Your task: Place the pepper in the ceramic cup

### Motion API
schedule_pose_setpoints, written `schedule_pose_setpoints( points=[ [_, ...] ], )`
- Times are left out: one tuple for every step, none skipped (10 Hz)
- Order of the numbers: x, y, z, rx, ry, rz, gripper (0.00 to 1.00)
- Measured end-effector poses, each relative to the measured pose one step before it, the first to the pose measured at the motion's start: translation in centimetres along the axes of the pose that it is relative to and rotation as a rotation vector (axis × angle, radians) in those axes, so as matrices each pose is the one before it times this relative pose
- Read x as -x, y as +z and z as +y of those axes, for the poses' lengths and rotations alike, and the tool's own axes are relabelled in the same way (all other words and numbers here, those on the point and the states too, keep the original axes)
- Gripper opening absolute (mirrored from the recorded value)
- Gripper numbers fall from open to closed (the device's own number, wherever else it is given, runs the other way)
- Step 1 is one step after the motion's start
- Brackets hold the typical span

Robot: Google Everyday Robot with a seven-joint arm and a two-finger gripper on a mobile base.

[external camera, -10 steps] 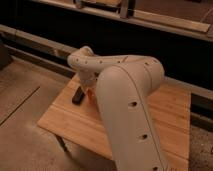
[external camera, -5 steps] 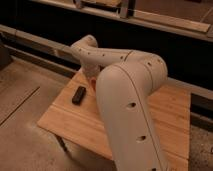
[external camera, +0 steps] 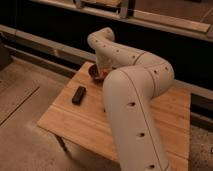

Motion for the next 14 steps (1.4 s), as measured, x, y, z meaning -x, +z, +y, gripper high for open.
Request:
schedule_pose_setpoints(
  points=[
    [-0.025, -0.025, 0.329, 0.00340, -0.00299, 0.00016, 0.00],
    [0.043, 0.005, 0.111, 0.00164, -0.00087, -0.00187, 0.00],
    [0.054, -0.062, -0.051, 0.00036, 0.00166, -0.00050, 0.00],
    [0.293, -0.248, -0.146, 0.00463, 0.00854, -0.00315, 0.00],
    [0.862, -0.815, -0.365, 0.01273, 0.02424, -0.01418, 0.00],
    [1.509, -1.758, -1.586, 0.00995, 0.05494, -0.02664, 0.00],
    [0.994, -1.192, -1.147, 0.00213, 0.03188, -0.02091, 0.00],
    [1.524, -2.096, -1.616, 0.00618, 0.04570, -0.03738, 0.00],
    [1.096, -1.456, -0.980, 0.00398, 0.02992, -0.02940, 0.00],
    [0.534, -0.386, -0.772, -0.00008, 0.01914, -0.01282, 0.00],
    [0.407, 0.521, -1.328, -0.00041, 0.02537, -0.00532, 0.00],
    [0.288, 1.135, -1.334, 0.00635, 0.02203, -0.00318, 0.00],
    [0.178, 0.880, -0.816, 0.00115, 0.00892, -0.00352, 0.00],
    [0.068, 1.276, -0.931, -0.00327, 0.00887, 0.00113, 0.00]
  ],
)
